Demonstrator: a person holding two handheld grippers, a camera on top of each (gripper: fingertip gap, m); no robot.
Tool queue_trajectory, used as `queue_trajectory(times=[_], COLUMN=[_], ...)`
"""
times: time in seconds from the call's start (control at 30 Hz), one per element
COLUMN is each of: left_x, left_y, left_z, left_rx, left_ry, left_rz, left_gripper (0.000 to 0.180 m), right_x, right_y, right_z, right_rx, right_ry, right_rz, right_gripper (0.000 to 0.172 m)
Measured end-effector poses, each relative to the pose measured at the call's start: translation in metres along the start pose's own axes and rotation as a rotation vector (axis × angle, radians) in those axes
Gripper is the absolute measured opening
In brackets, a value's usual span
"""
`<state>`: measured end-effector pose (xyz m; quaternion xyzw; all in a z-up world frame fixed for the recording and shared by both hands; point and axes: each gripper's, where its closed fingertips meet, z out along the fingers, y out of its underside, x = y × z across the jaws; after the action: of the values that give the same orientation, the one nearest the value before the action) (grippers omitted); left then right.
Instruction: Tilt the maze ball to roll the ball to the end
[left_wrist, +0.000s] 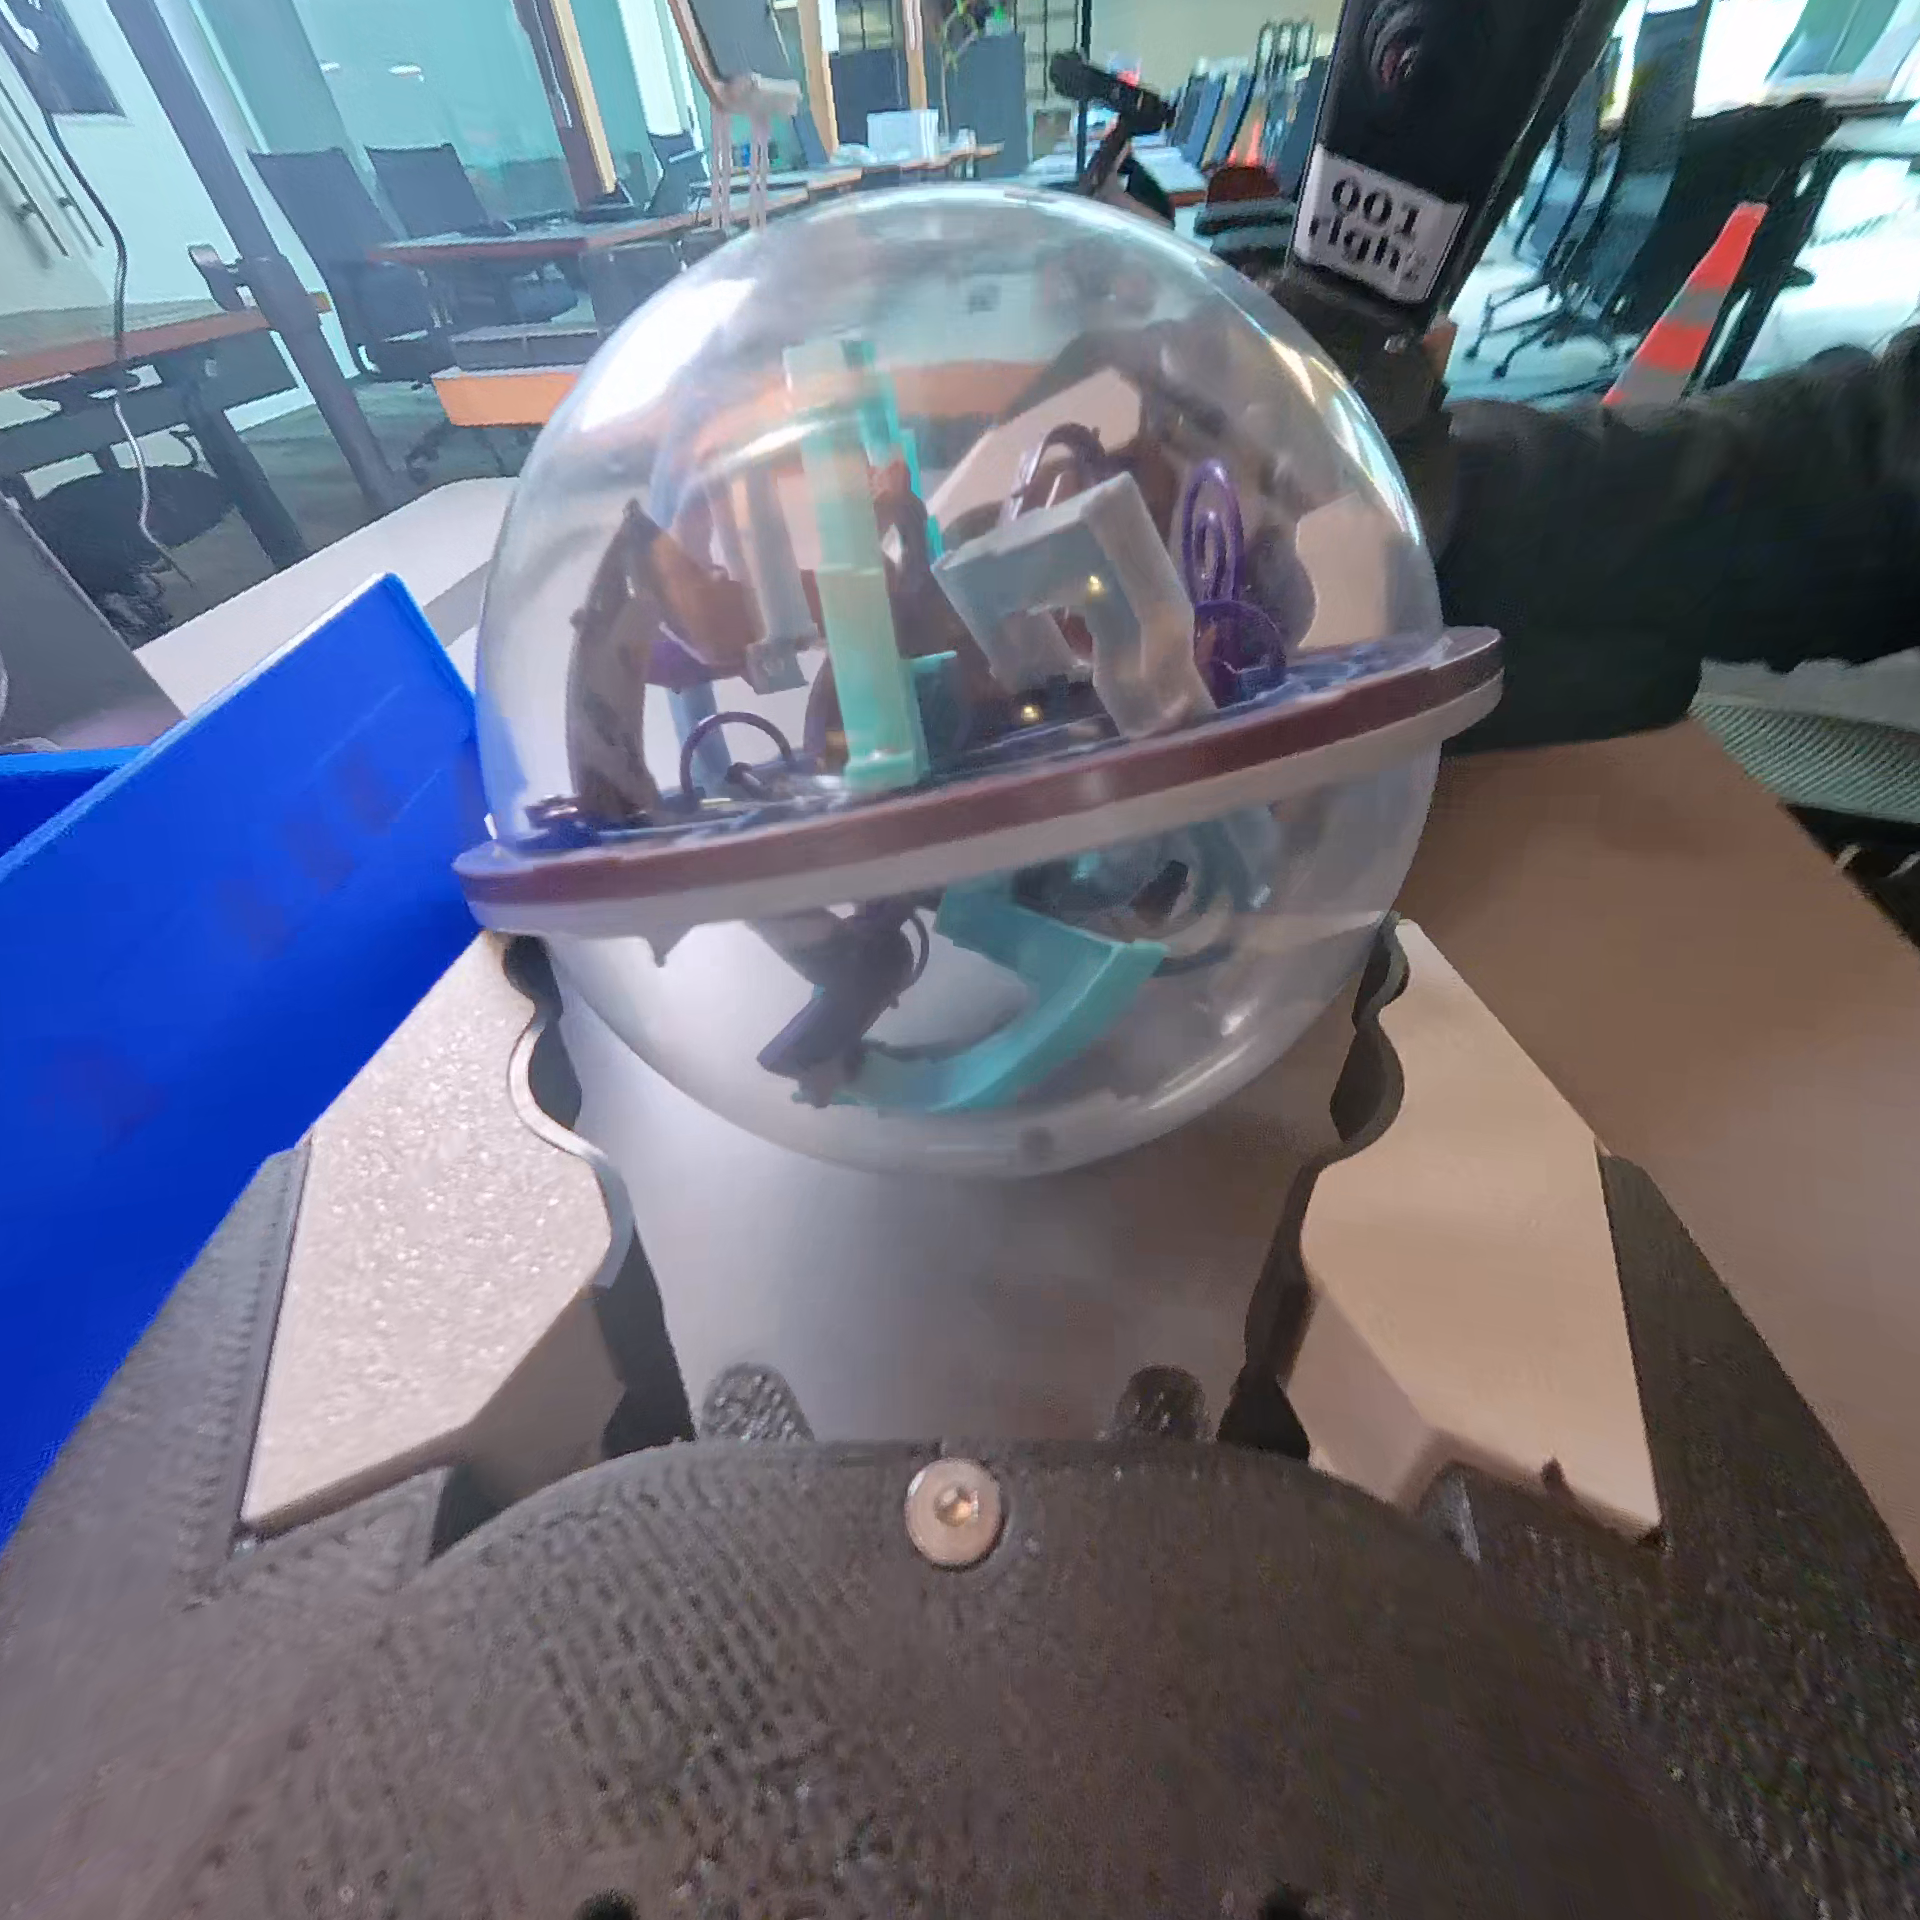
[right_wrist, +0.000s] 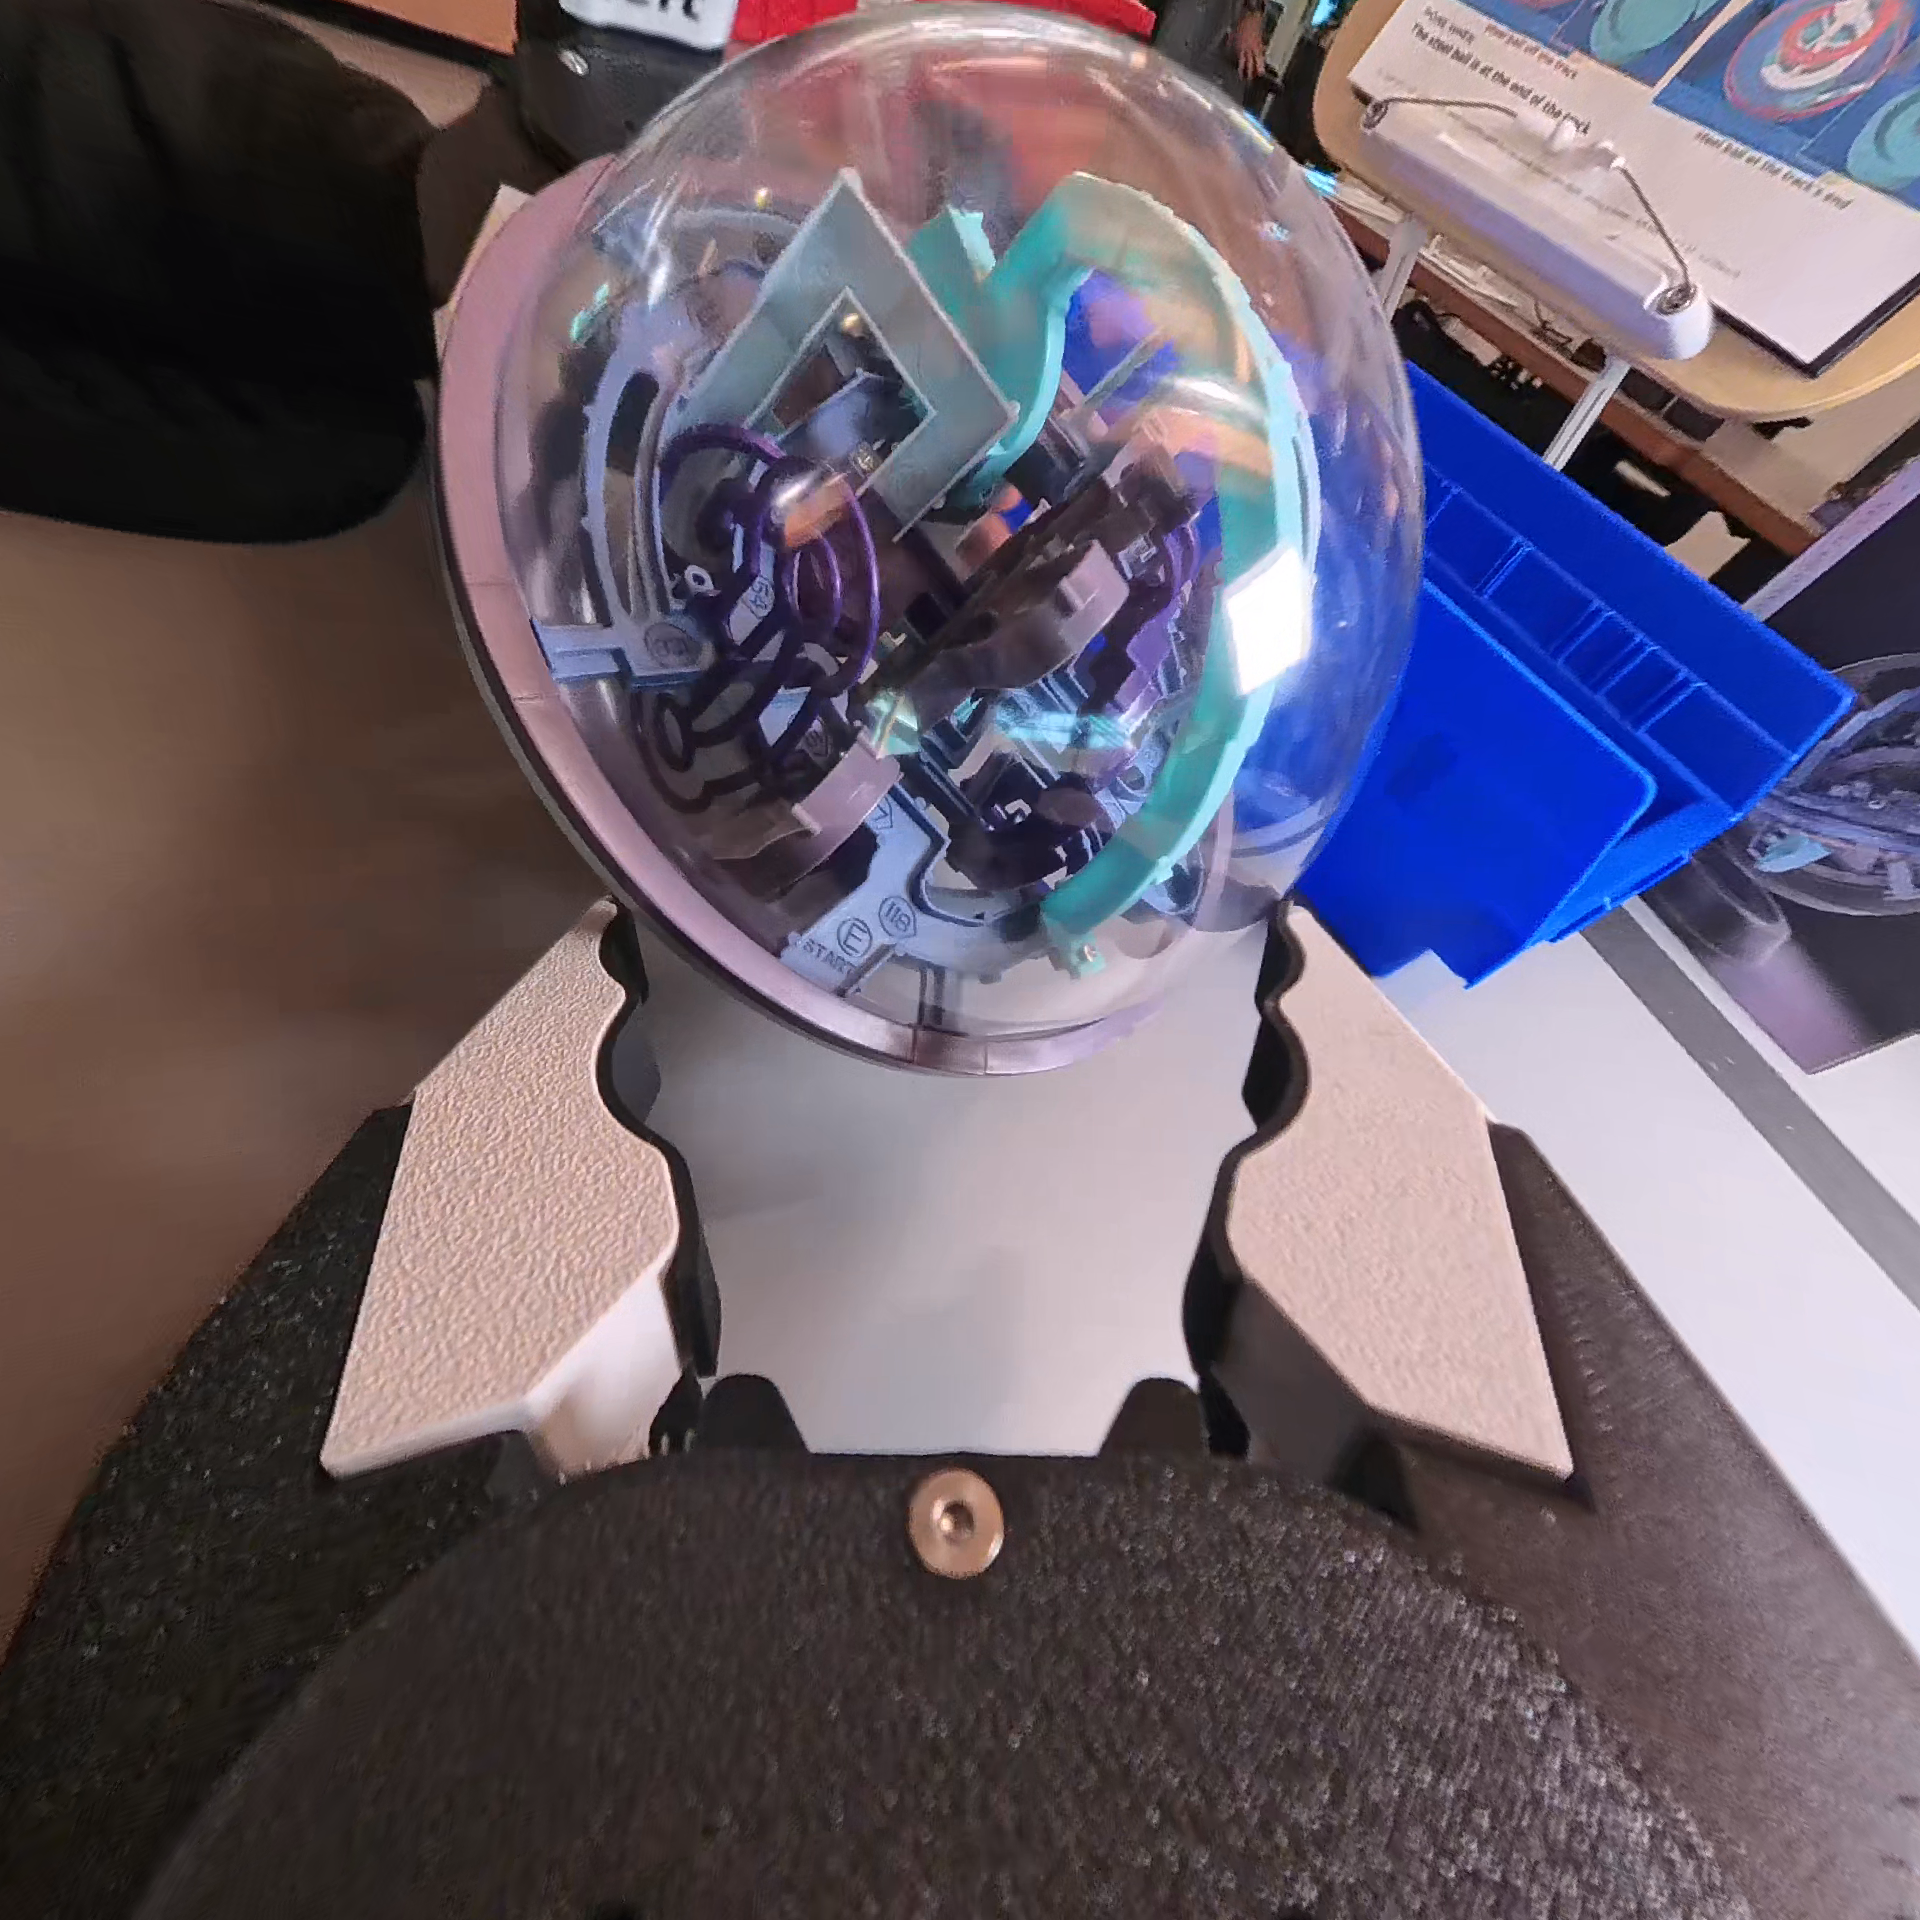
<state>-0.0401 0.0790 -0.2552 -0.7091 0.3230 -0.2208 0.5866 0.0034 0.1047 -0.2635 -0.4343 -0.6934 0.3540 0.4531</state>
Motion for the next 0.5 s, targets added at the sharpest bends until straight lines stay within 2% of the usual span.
queue_trajectory(times=[0.17,0.27,0.4,0.5], left_x=[-0.008,-0.008,-0.005,-0.002], left_y=[0.02,0.017,-0.002,-0.015], left_z=[-0.009,-0.027,-0.052,-0.058], left_rx=[-0.121,-0.078,0.042,0.131], left_ry=[-0.025,0.017,0.07,0.089], left_rz=[0.098,0.058,-0.062,-0.137], left_gripper=[0.138,0.129,0.137,0.138], right_x=[0.003,0.0,-0.007,-0.01], right_y=[0.006,0.003,-0.005,-0.006], right_z=[0.001,0.0,-0.001,0.001], right_rx=[-0.045,-0.036,0.011,0.015], right_ry=[0.065,0.075,0.04,0.024], right_rz=[-0.145,-0.209,-0.18,-0.168], right_gripper=[0.107,0.097,0.094,0.092])
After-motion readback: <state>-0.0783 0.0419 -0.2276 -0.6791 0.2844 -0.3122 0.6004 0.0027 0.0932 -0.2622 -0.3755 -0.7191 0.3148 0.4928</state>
